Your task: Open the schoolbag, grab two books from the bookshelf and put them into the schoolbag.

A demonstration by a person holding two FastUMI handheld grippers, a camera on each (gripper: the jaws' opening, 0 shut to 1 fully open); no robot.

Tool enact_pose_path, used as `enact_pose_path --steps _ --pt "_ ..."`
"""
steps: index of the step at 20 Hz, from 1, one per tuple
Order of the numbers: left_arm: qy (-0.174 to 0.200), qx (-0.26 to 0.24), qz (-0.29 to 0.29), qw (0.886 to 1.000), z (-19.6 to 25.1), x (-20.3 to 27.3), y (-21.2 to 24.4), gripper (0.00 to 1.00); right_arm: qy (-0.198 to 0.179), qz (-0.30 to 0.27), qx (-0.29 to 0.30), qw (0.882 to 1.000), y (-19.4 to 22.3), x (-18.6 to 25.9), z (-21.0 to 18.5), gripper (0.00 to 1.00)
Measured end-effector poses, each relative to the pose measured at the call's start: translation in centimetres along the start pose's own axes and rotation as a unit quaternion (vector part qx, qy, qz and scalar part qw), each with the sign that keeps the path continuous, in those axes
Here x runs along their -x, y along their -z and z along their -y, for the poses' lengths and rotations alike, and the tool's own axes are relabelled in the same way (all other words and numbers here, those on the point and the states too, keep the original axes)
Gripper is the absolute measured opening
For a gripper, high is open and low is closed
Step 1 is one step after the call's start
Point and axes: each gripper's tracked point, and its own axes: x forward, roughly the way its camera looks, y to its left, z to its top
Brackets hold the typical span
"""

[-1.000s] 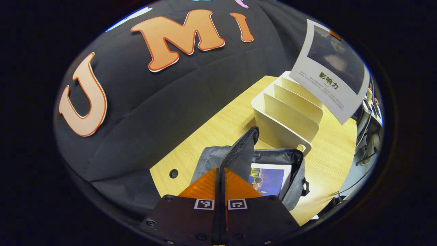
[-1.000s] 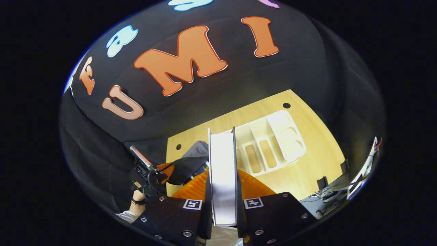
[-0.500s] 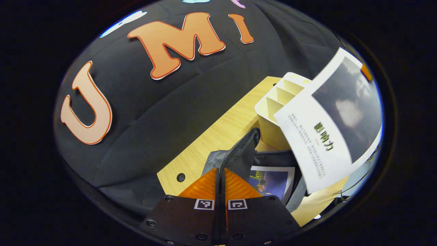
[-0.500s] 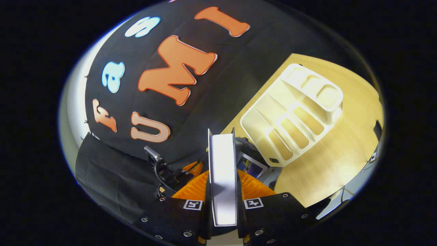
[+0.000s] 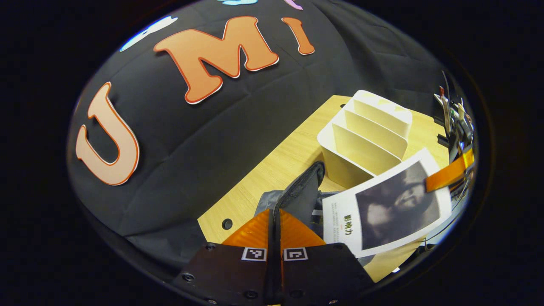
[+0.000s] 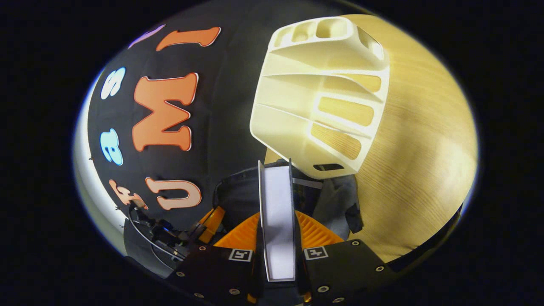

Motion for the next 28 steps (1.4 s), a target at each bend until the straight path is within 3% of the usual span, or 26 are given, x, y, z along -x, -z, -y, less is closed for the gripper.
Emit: enact_pose_path --steps 5,18,22,23,24,28 --pt "0.006 -0.001 0.008 1.0 0.5 0.5 -0.6 0.01 0.027 -0.009 -0.022 0.999 2.1 -5.5 1.1 0.29" --pt "0.037 -0.031 0.044 0.998 3.9 3.4 -2.9 0.0 0.019 0.064 -0.035 0.997 3.5 -13.6 -2.3 0.3" --pt "0.04 -0.009 0.038 0.998 3.5 3.1 -2.0 0.0 0.071 0.066 -0.043 0.994 3.7 -15.0 -0.7 0.31" --pt "0.042 0.001 0.036 0.998 3.4 3.0 -1.7 0.0 0.094 0.066 -0.037 0.993 3.8 -15.1 -0.1 0.43" --pt "0.041 0.009 0.033 0.999 3.1 2.9 -1.4 0.0 0.114 0.061 -0.027 0.991 4.3 -14.8 0.3 0.38" --pt "0.052 0.065 0.031 0.996 3.0 3.2 -0.4 0.0 0.158 0.018 -0.009 0.987 5.2 -13.1 0.8 0.51"
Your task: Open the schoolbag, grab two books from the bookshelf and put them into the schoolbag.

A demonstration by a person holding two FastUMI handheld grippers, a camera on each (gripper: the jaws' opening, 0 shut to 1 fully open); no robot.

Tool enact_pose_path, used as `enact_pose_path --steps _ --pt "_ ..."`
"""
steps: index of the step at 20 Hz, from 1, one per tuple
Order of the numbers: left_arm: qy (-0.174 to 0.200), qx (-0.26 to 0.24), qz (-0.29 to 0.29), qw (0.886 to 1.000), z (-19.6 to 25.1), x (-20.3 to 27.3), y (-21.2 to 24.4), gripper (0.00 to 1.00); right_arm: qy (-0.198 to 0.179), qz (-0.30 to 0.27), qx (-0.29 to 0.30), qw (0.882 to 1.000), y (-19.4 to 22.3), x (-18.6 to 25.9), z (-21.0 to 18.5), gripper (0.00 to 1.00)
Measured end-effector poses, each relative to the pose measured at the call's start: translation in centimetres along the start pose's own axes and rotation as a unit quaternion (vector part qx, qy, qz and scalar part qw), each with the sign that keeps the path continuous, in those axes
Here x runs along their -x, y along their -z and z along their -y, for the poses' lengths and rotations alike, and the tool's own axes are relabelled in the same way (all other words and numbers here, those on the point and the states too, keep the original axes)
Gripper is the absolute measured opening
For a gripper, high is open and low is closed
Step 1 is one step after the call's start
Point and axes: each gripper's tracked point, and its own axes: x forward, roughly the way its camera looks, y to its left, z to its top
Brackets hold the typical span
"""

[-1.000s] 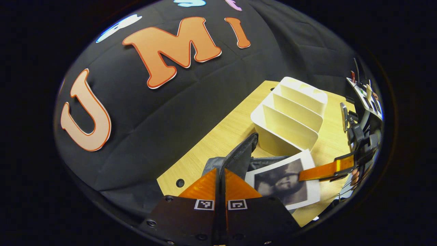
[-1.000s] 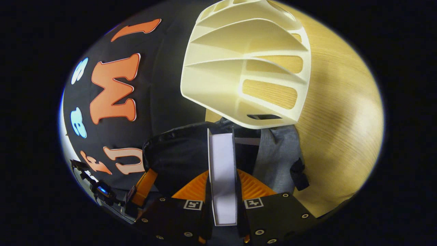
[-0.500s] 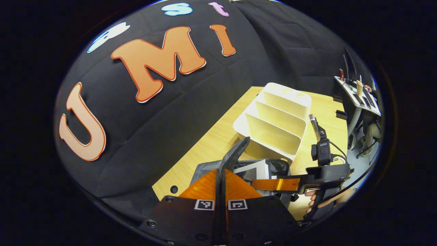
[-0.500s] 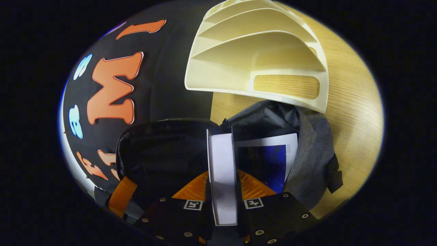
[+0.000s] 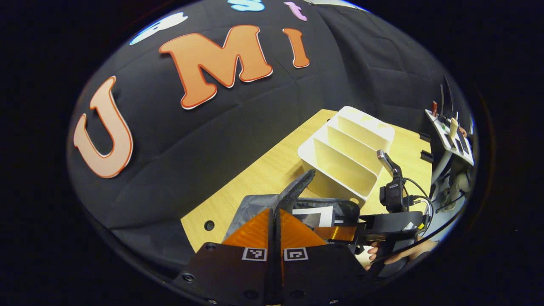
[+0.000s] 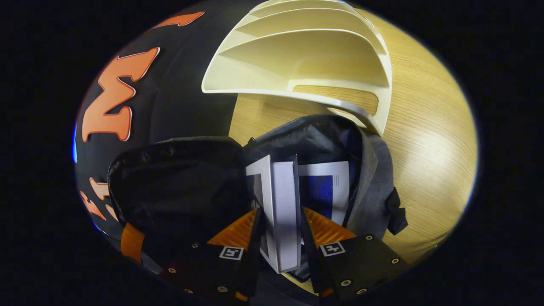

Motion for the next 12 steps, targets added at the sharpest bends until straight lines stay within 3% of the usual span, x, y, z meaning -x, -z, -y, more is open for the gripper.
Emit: enact_pose_path --steps 2,3,5,8,12 --pt "0.002 0.027 -0.004 1.0 0.2 0.1 0.7 0.0 0.01 -0.007 0.02 1.0 0.1 1.1 0.2 0.7" --pt "0.0 0.036 -0.006 0.999 0.4 0.2 1.1 0.0 0.016 -0.01 0.041 0.999 0.1 2.0 0.2 0.89" --pt "-0.004 0.047 -0.008 0.999 1.0 0.8 1.8 0.0 0.03 -0.014 0.093 0.995 -0.3 3.5 0.3 1.0" --pt "-0.007 0.081 -0.016 0.997 2.8 1.6 3.5 0.01 0.05 0.002 0.171 0.984 -1.9 6.2 0.6 0.98" --pt "-0.012 0.156 -0.012 0.988 6.1 2.9 5.1 0.1 0.075 0.015 0.263 0.962 -3.9 9.8 1.4 0.98"
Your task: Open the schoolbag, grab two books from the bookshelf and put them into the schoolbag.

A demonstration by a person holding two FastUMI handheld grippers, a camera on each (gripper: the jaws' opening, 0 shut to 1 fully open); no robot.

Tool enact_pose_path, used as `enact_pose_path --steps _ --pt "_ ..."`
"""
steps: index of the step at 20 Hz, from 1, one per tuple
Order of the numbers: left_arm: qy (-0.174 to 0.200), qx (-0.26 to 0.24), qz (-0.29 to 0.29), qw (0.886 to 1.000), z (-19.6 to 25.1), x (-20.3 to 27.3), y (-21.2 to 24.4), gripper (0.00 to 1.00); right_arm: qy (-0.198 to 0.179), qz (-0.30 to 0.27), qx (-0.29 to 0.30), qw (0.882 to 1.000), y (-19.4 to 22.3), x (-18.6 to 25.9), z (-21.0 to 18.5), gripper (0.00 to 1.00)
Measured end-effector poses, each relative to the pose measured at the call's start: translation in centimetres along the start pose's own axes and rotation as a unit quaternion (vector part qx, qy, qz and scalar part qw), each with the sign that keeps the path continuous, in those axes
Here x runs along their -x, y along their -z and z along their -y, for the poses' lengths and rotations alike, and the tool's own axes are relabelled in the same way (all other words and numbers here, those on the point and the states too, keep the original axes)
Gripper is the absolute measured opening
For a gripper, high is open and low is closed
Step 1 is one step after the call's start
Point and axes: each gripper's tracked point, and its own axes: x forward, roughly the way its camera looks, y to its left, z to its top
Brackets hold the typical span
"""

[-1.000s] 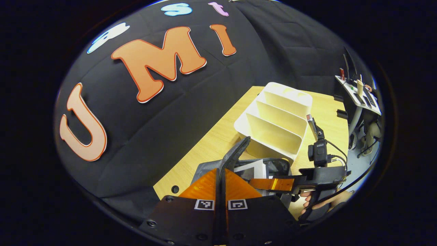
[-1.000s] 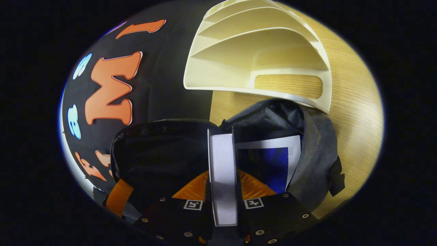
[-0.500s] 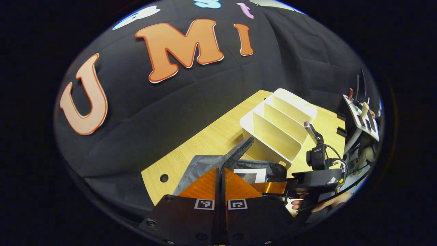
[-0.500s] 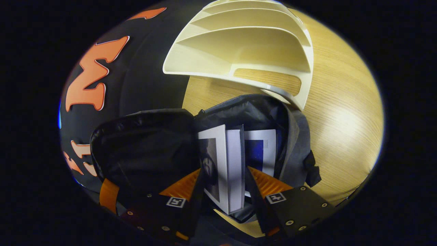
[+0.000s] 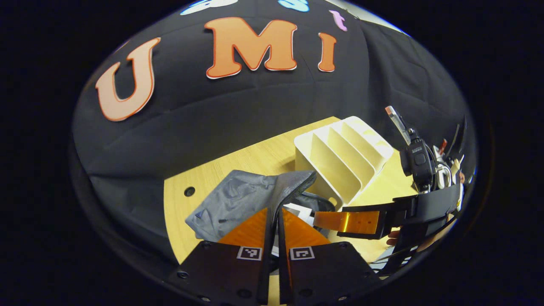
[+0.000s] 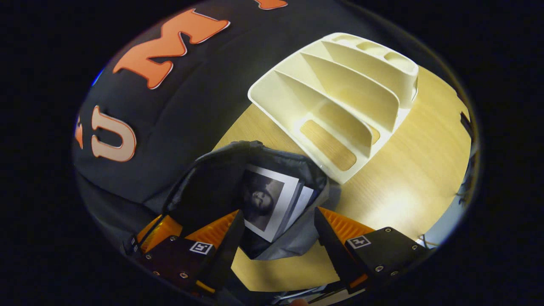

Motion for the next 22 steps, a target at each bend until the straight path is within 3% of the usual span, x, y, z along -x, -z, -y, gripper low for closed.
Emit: enact_pose_path --steps 4,8,12,15,18,19,22 --pt "0.0 0.048 0.007 0.999 3.7 1.6 1.0 0.22 0.011 0.032 0.092 0.995 -2.6 3.9 1.3 0.98" --pt "-0.011 0.079 0.035 0.996 7.5 3.1 0.5 0.98 -0.003 0.112 0.189 0.976 -7.4 9.3 0.6 0.98" --pt "-0.084 0.104 0.13 0.982 8.6 5.8 -3.1 0.98 -0.008 0.245 0.261 0.934 -13.1 15.0 -0.4 0.98" --pt "-0.133 0.115 0.204 0.963 9.6 8.2 -5.3 0.98 -0.018 0.337 0.268 0.902 -15.3 19.5 0.1 0.98" --pt "-0.163 0.1 0.236 0.953 10.2 9.5 -5.9 0.98 -0.013 0.418 0.274 0.866 -17.2 23.2 0.2 0.97" --pt "-0.172 0.1 0.24 0.95 10.3 9.7 -5.9 0.98 -0.013 0.433 0.272 0.859 -18.1 23.9 1.0 0.97" --pt "-0.187 0.112 0.263 0.94 10.8 10.4 -6.3 0.98 0.002 0.446 0.272 0.853 -18.2 24.7 4.0 0.97"
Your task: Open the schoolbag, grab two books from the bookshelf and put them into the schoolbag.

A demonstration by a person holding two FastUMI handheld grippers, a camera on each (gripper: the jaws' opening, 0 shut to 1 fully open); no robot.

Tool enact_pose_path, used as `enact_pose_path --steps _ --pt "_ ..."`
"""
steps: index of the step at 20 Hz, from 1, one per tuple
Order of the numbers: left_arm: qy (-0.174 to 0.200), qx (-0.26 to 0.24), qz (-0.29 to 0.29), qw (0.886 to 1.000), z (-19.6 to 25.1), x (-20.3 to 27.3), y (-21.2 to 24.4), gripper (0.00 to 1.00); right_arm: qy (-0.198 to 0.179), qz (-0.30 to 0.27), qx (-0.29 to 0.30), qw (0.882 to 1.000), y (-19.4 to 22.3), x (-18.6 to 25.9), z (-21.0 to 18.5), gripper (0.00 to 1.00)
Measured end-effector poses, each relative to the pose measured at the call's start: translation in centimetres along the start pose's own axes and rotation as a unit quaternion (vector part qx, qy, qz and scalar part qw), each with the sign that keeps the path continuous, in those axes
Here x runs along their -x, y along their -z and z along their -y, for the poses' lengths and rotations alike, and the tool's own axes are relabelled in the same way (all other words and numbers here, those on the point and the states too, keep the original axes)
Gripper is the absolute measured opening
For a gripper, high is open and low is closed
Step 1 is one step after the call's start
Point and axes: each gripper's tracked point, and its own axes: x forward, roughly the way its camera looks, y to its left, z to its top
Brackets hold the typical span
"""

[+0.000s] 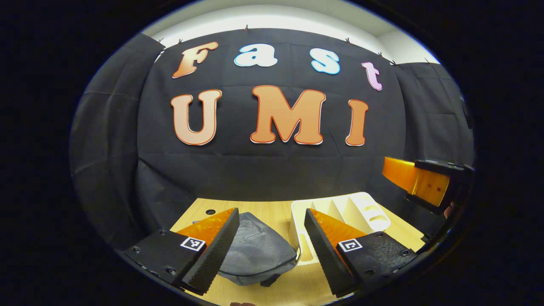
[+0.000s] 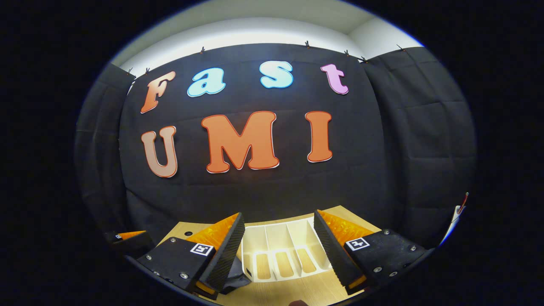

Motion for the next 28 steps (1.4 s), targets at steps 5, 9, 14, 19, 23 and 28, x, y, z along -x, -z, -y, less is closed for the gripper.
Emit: enact_pose_path --steps 5,9,14,19,23,28 --pt "-0.018 -0.033 0.035 0.999 0.5 1.1 -1.3 0.97 0.007 0.008 0.015 1.0 0.8 1.2 2.0 0.97" --pt "-0.024 -0.03 0.046 0.998 0.9 1.6 -1.8 0.97 0.005 0.012 0.017 1.0 0.6 1.2 2.1 0.97" --pt "-0.038 -0.032 0.043 0.998 0.2 2.9 -1.8 0.97 0.011 0.009 0.014 1.0 0.7 1.3 2.2 0.97" --pt "-0.047 -0.033 0.038 0.998 -0.2 3.5 -1.6 0.97 0.012 0.008 0.011 1.0 0.9 1.4 2.5 0.97" --pt "-0.047 -0.032 0.037 0.998 -0.2 4.0 -1.4 0.97 0.006 0.005 0.008 1.0 0.8 1.4 2.5 0.97" --pt "-0.044 -0.033 0.041 0.998 0.0 4.3 -1.8 0.97 -0.001 0.005 0.007 1.0 0.7 1.6 2.4 0.97"
